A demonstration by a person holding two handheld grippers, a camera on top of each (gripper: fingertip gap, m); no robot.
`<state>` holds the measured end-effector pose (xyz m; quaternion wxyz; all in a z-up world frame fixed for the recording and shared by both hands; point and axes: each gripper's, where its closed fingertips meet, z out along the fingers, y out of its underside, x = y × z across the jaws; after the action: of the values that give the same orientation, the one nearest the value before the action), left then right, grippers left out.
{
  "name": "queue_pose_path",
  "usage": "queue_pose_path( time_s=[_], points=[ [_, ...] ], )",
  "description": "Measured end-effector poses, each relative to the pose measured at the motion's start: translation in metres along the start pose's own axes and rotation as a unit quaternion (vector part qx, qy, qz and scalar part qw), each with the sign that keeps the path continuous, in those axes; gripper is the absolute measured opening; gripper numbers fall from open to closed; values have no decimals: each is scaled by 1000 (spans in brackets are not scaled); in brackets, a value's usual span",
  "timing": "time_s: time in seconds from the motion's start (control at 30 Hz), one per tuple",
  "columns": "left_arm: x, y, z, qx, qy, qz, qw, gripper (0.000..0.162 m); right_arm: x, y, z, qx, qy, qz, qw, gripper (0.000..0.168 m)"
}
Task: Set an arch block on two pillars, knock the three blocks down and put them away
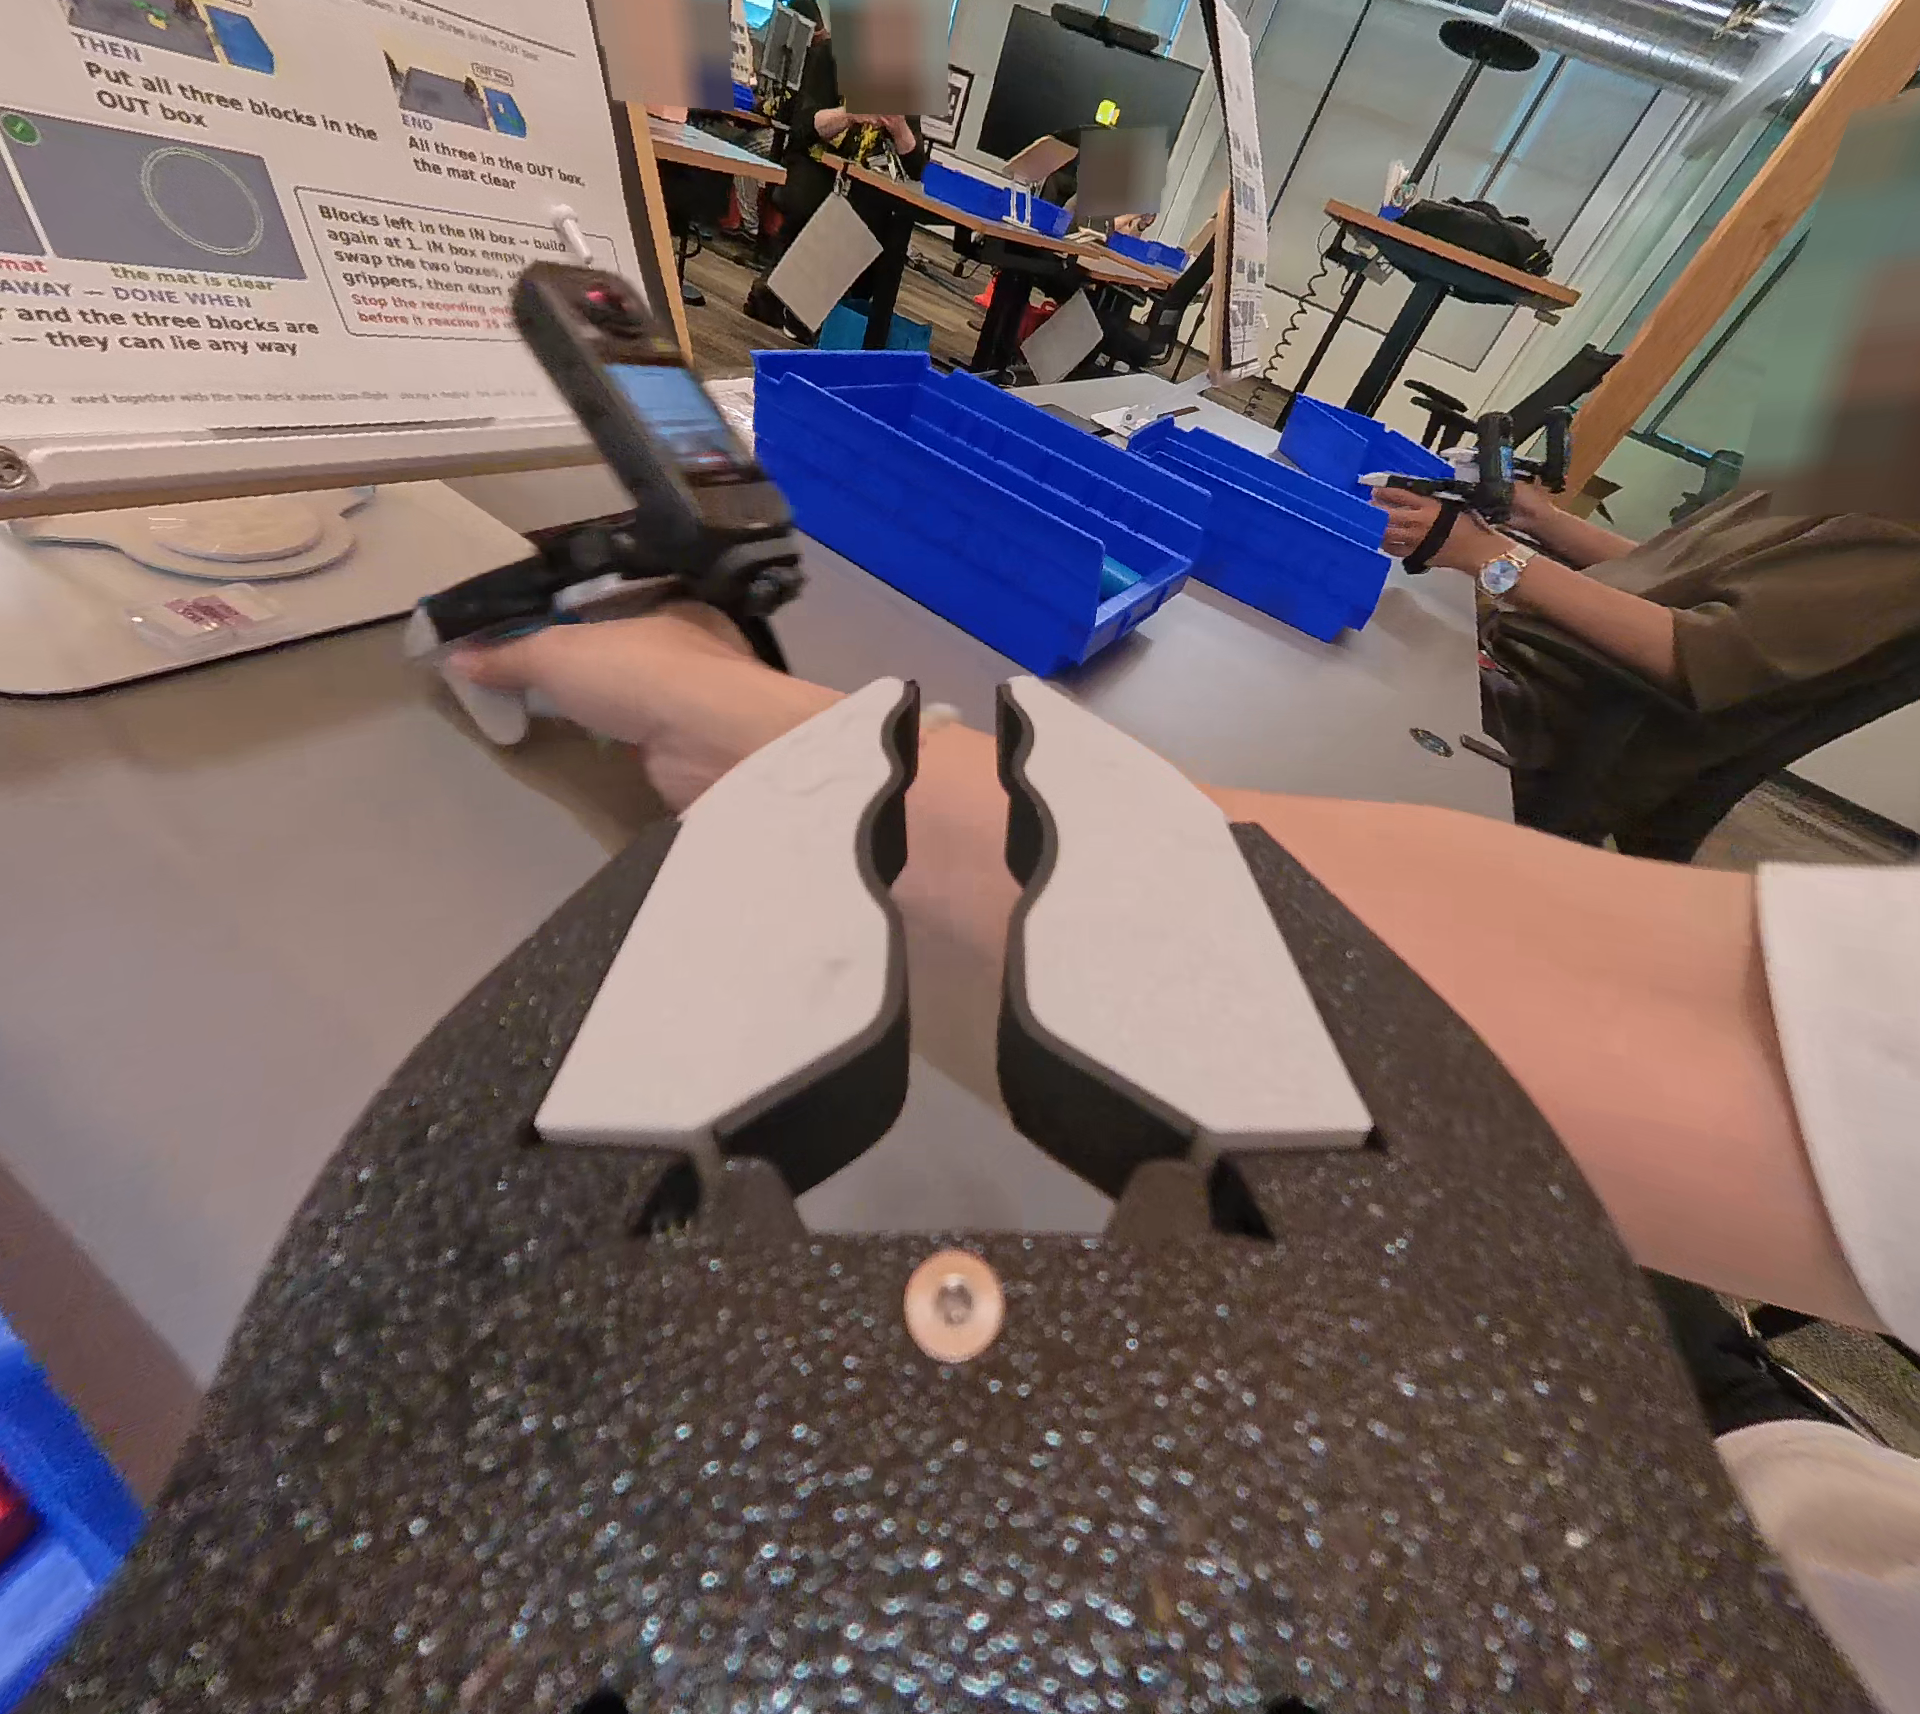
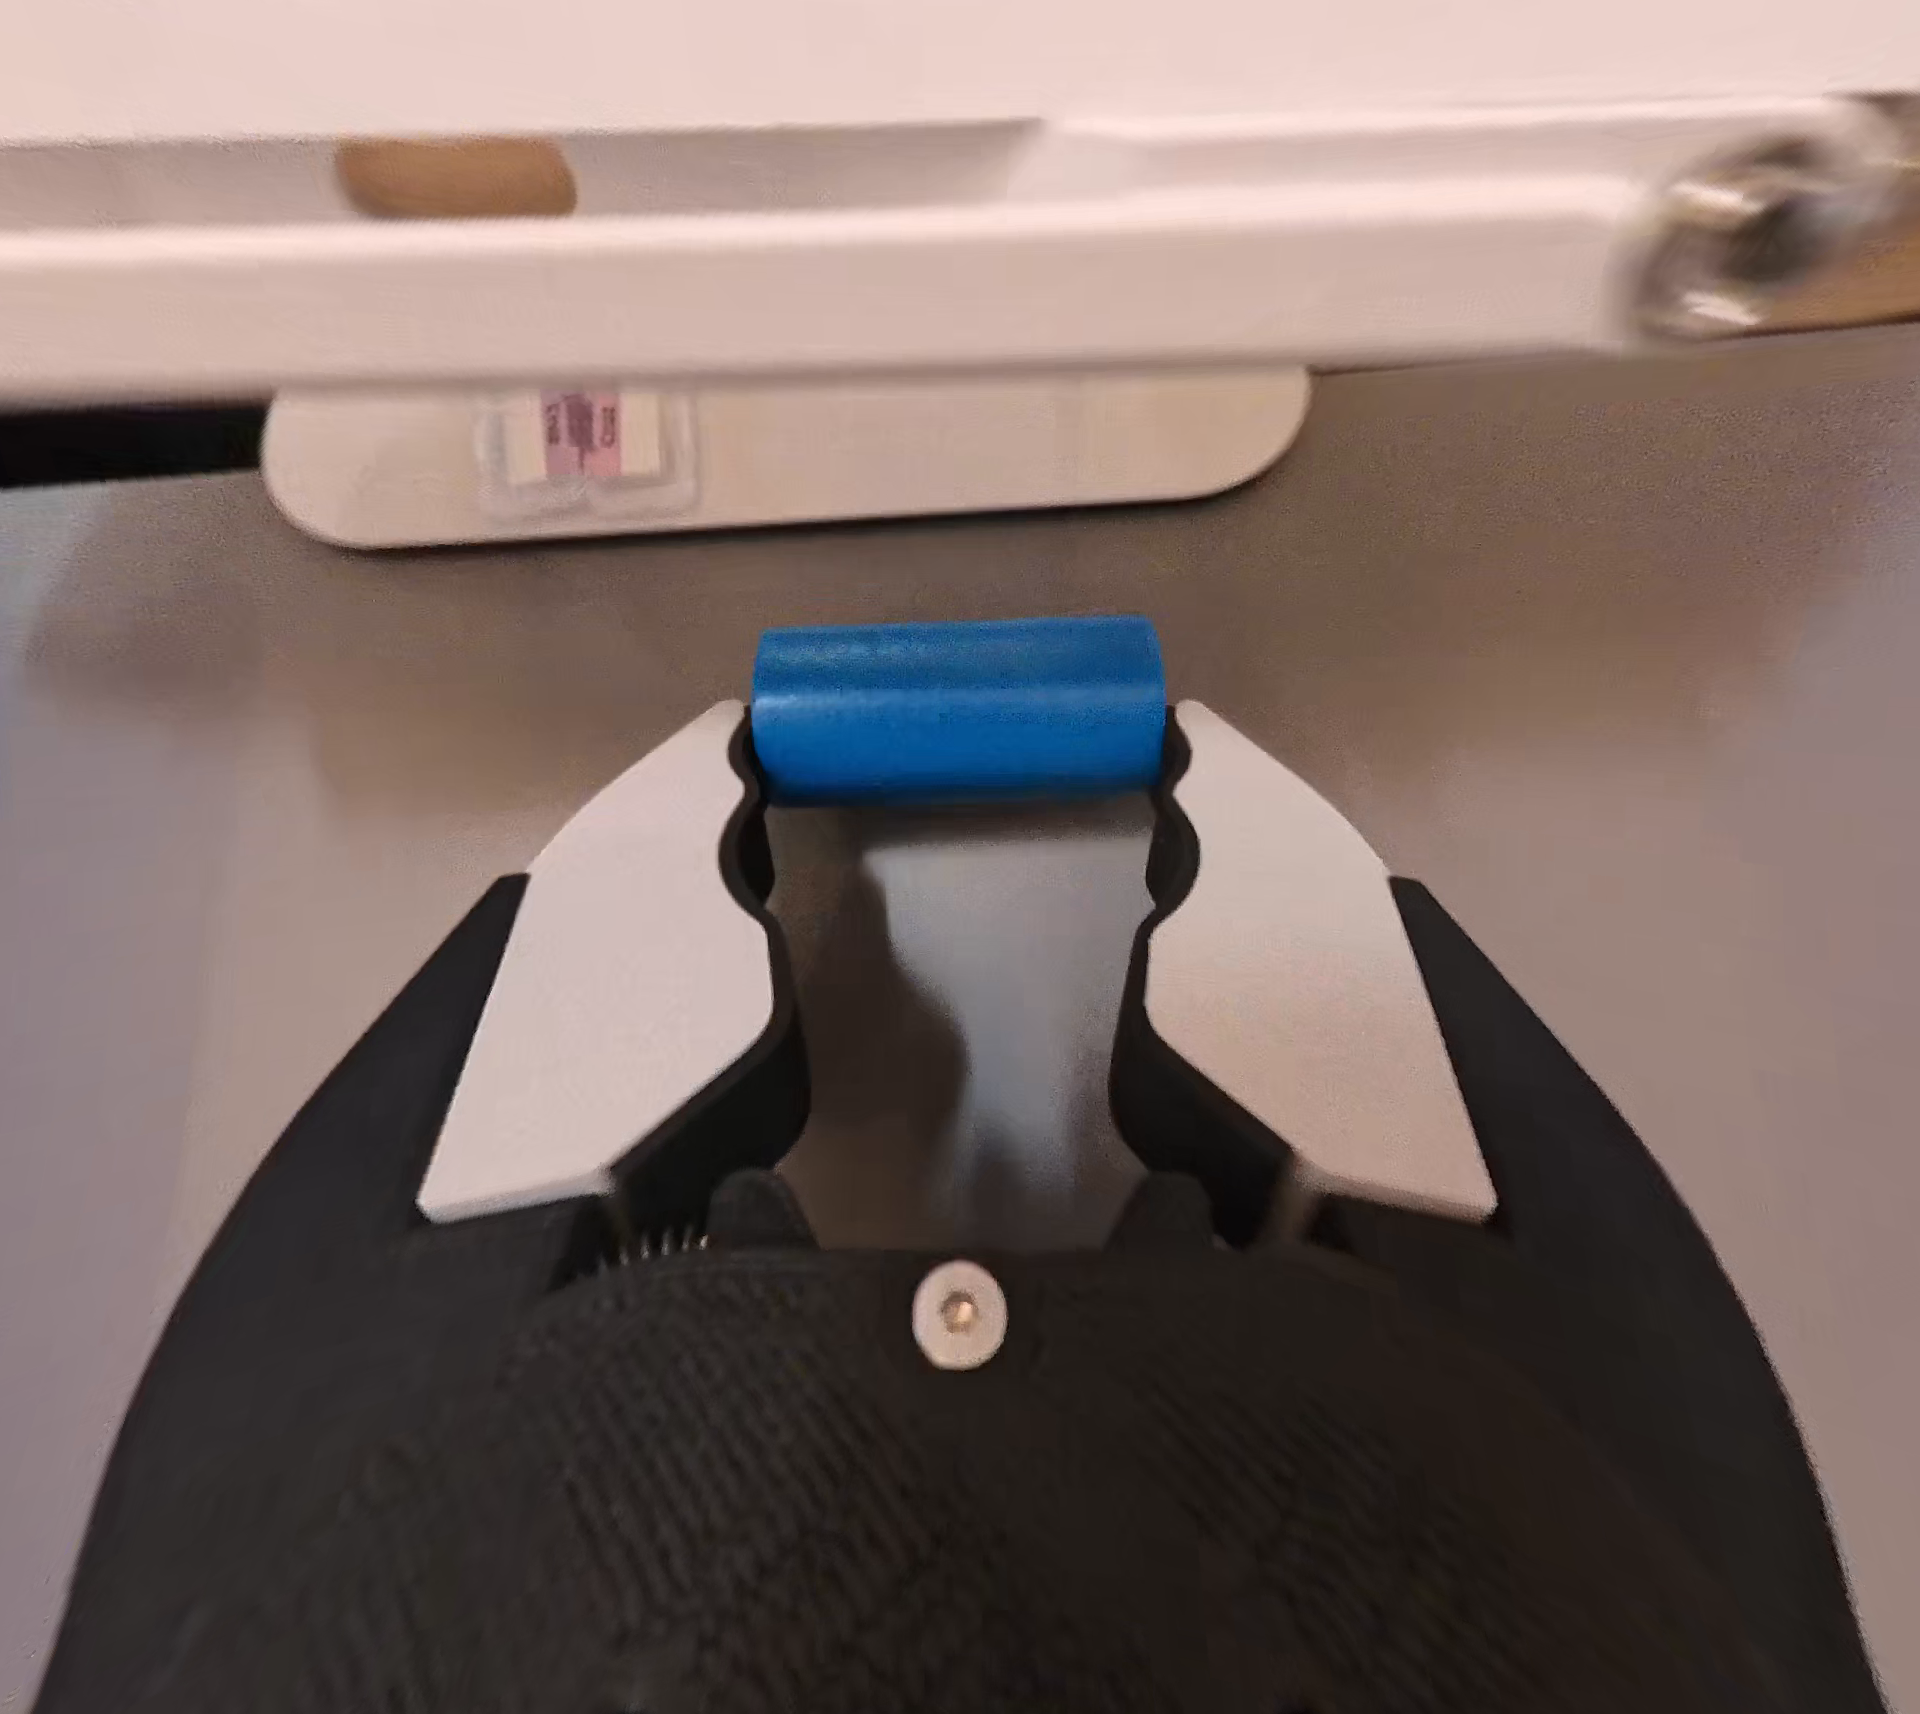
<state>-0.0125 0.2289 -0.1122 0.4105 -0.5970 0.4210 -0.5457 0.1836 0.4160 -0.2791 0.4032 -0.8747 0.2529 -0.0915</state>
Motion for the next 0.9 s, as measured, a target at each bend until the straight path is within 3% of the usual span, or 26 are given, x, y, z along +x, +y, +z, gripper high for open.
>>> queue_pose_path(
  time_s=[0.03, 0.2, 0.3, 0.4, 0.57, 0.9],
  points=[
    [0, 1, 1, -3, 0, 0, 1000, 13, 5, -1, -14, 15, -14, -10, 1000, 72],
    [4, 8, 6, -21, 7, 8, 1000, 13, 69, -37, -121, 114, -39, -68, 990, 72],
    [5, 14, 11, -31, 11, 6, 999, 13, 140, -69, -185, 160, -5, -93, 983, 72],
    [4, 19, 17, -39, 11, -2, 999, 13, 221, -87, -215, 172, 38, -95, 980, 72],
    [5, 29, 29, -55, 9, -1, 998, 12, 302, -47, -163, 60, 16, -87, 994, 72],
    [9, 61, 53, -118, -8, 53, 992, 12, 298, -2, -100, -24, -36, -148, 988, 72]
  ],
)
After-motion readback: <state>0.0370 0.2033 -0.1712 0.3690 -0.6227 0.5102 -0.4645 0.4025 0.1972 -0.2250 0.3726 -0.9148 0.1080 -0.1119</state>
